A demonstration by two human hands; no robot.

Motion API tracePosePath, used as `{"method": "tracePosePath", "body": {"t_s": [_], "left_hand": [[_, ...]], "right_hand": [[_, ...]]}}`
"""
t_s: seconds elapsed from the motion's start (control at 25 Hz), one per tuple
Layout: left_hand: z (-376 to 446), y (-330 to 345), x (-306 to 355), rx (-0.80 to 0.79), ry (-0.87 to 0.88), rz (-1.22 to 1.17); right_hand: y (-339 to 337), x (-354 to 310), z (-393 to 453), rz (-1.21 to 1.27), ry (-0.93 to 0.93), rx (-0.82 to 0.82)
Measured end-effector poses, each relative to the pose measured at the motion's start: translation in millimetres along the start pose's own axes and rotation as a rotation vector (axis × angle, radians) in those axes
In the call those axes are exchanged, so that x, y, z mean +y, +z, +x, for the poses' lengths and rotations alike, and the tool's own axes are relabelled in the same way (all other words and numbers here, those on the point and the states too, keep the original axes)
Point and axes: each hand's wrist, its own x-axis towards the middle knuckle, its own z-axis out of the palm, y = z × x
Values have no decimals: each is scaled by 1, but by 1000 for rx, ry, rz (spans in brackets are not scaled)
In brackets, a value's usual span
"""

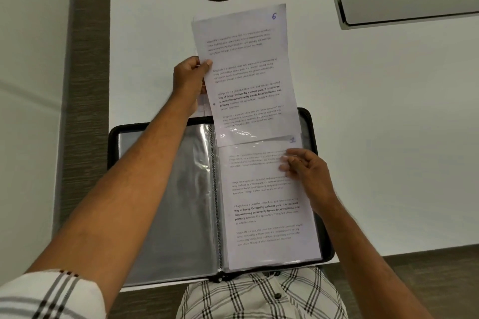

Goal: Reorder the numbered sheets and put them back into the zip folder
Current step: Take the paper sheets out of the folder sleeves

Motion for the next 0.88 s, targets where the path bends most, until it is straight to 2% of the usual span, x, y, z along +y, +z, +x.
{"method": "tracePosePath", "body": {"t_s": [0.12, 0.2, 0.24, 0.4, 0.52, 0.88], "left_hand": [[-1, 4, -16, -116, -22, 267], [-9, 5, -33, -215, 14, 493], [-12, 6, -38, -215, 55, 552], [1, 6, -28, -12, 199, 570], [28, 2, -10, 83, 266, 597], [76, -1, -16, 226, 210, 881]], "right_hand": [[0, 1, 1, -37, 5, 4], [-1, 2, 4, -45, 12, 7], [-1, 3, 5, -46, 17, 8], [-1, 2, 6, -59, 22, -2], [-3, 2, 6, -69, 28, -8], [-5, 1, 8, -73, 39, -33]]}}
